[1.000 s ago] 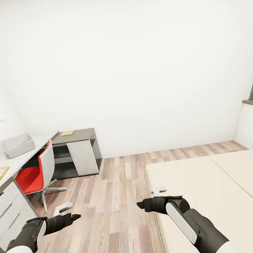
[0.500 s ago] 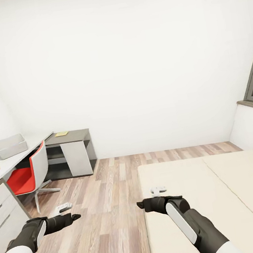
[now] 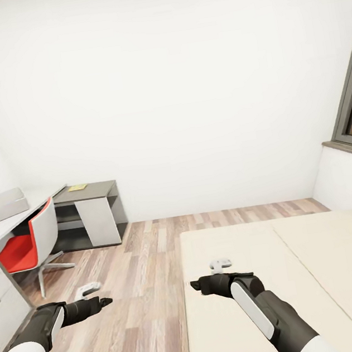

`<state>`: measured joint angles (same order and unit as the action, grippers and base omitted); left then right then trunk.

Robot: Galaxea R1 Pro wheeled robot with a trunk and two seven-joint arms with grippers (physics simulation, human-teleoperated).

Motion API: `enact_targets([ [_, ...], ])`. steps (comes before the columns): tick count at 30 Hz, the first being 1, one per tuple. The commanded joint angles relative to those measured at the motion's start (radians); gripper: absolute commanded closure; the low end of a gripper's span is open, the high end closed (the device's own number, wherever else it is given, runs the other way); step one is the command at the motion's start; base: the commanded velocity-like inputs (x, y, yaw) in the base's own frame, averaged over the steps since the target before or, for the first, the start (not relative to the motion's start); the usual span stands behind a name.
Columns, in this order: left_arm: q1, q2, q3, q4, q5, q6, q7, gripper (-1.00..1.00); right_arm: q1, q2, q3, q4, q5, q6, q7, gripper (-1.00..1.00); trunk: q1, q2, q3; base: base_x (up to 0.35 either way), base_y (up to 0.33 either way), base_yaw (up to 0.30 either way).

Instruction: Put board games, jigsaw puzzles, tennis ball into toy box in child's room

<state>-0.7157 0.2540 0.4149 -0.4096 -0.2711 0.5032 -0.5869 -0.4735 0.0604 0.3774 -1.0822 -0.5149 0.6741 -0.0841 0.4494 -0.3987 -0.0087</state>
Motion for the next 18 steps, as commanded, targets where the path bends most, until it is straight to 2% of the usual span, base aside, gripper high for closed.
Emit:
enact_targets([
  [1,-0.001,-0.001,0.008,-0.002,-0.010,0.006,-0.007,-1.00,-0.001,0.000,0.001,-0.001,-0.010,0.002,-0.009,-1.00,0.001,-0.001,-0.001,0.000,-0.295,0.000],
  [18,-0.001,-0.001,0.008,-0.002,-0.010,0.006,-0.008,-1.00,-0.001,0.000,0.001,-0.001,-0.011,0.002,-0.009,-1.00,0.001,-0.001,-0.001,0.000,-0.295,0.000],
])
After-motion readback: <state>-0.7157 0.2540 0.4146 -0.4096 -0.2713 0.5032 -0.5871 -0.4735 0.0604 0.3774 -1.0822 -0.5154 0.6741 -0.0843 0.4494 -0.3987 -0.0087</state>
